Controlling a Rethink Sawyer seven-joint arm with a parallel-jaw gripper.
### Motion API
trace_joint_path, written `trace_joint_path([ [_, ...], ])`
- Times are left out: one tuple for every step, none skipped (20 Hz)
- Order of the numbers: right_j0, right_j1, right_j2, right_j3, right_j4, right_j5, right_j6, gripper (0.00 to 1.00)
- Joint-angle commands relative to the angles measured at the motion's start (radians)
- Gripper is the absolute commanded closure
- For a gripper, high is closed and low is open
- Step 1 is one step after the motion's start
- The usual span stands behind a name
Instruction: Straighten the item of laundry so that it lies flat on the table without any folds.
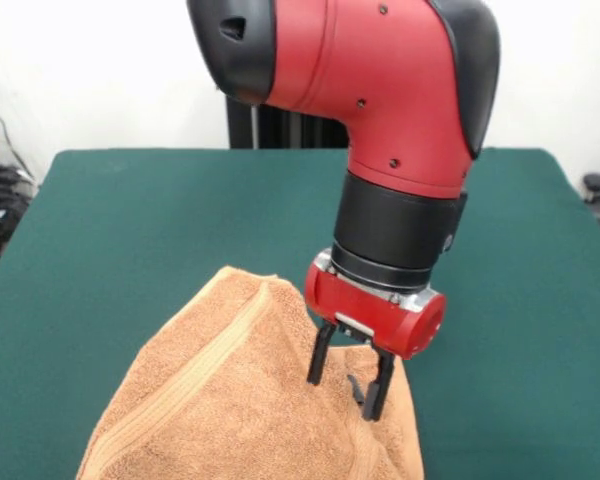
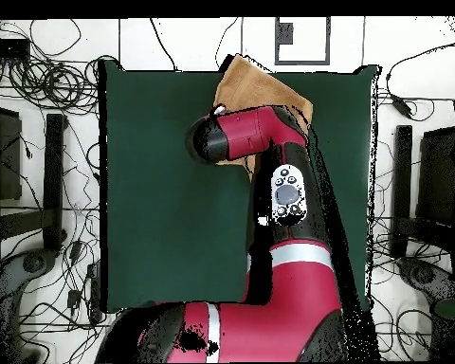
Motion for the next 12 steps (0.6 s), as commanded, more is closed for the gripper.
trace_joint_path([
  [0.064, 0.062, 0.081, 0.043, 0.015, 0.088, -0.114, 0.0],
  [0.071, 0.059, 0.075, 0.045, 0.015, 0.087, -0.103, 0.0],
  [0.079, 0.057, 0.066, 0.047, 0.015, 0.096, -0.093, 0.0],
  [0.088, 0.054, 0.057, 0.048, 0.016, 0.104, -0.084, 0.0],
  [0.094, 0.054, 0.051, 0.05, 0.016, 0.109, -0.077, 0.0],
  [0.105, 0.054, 0.039, 0.049, 0.017, 0.118, -0.061, 0.0],
  [0.117, 0.056, 0.025, 0.048, 0.015, 0.124, -0.045, 0.0],
  [0.126, 0.057, 0.016, 0.05, 0.012, 0.121, -0.034, 0.0],
  [0.135, 0.057, 0.004, 0.051, 0.011, 0.127, -0.02, 0.0],
  [0.14, 0.054, -0.004, 0.055, 0.01, 0.13, -0.014, 0.0],
  [0.144, 0.051, -0.014, 0.056, 0.007, 0.137, -0.014, 0.0],
  [0.149, 0.046, -0.028, 0.06, 0.002, 0.141, -0.013, 0.0],
])
